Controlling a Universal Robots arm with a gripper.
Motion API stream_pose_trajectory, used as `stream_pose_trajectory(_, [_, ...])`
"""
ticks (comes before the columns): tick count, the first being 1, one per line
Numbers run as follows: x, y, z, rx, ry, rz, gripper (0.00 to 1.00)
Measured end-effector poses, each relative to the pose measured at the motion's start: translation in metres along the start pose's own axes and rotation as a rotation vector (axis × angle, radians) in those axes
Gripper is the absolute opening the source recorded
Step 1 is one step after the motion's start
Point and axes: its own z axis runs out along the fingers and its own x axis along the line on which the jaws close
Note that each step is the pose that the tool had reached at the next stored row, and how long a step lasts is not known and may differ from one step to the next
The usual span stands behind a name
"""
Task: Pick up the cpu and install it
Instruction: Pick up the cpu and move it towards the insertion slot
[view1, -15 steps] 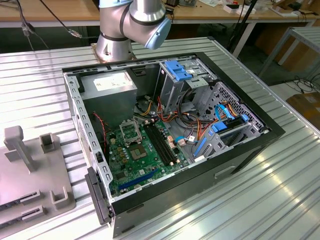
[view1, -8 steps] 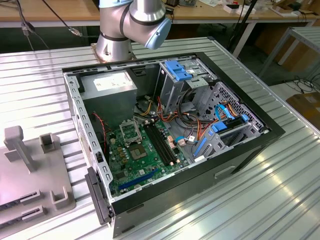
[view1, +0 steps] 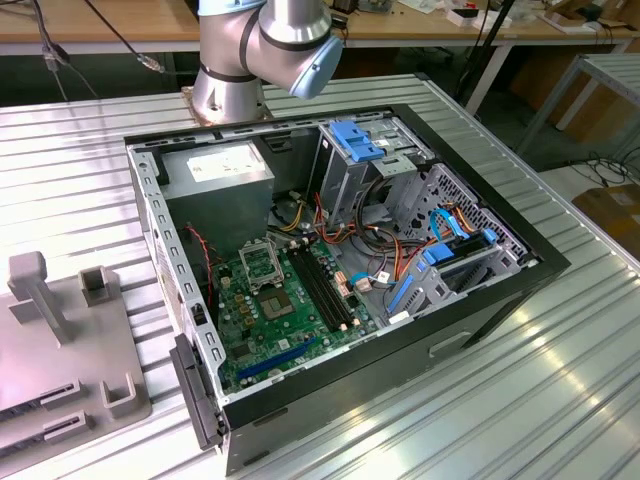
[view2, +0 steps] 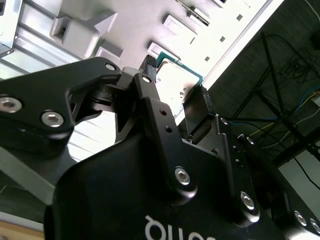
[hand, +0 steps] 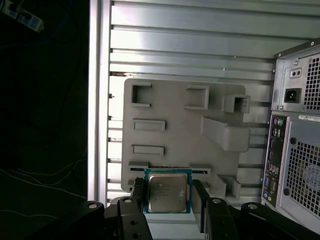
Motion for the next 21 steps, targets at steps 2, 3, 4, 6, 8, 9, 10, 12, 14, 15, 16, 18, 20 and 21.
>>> stream_pose_trajectory(2, [-0.0008, 0.0000, 0.0001, -0.0001, -0.0002, 0.000, 0.47])
stream_pose_trajectory(3, [-0.0013, 0.0000, 0.0001, 0.0000, -0.0001, 0.000, 0.47])
stream_pose_trajectory(4, [-0.0018, -0.0001, 0.0001, 0.0000, -0.0001, 0.000, 0.47])
stream_pose_trajectory(6, [-0.0027, -0.0001, 0.0001, 0.0000, -0.0001, 0.000, 0.47])
stream_pose_trajectory(8, [-0.0035, -0.0001, 0.0002, -0.0001, -0.0002, 0.000, 0.47])
stream_pose_trajectory(9, [-0.0039, -0.0002, 0.0002, -0.0002, -0.0002, 0.000, 0.47])
stream_pose_trajectory(10, [-0.0044, -0.0002, 0.0002, -0.0001, -0.0002, 0.000, 0.47])
stream_pose_trajectory(12, [-0.0063, -0.0003, 0.0002, -0.0001, -0.0002, 0.000, 0.47])
stream_pose_trajectory(14, [-0.0081, -0.0004, 0.0002, 0.0000, -0.0001, 0.000, 0.47])
stream_pose_trajectory(15, [-0.0090, -0.0004, 0.0002, -0.0001, -0.0001, 0.000, 0.47])
stream_pose_trajectory(16, [-0.0098, -0.0005, 0.0003, -0.0001, -0.0002, 0.000, 0.47])
stream_pose_trajectory(18, [-0.0117, -0.0006, 0.0003, -0.0001, -0.0002, 0.000, 0.47])
stream_pose_trajectory(20, [-0.0132, -0.0006, 0.0003, -0.0001, -0.0002, 0.000, 0.47])
stream_pose_trajectory(21, [-0.0138, -0.0006, 0.0003, -0.0001, -0.0002, 0.000, 0.47])
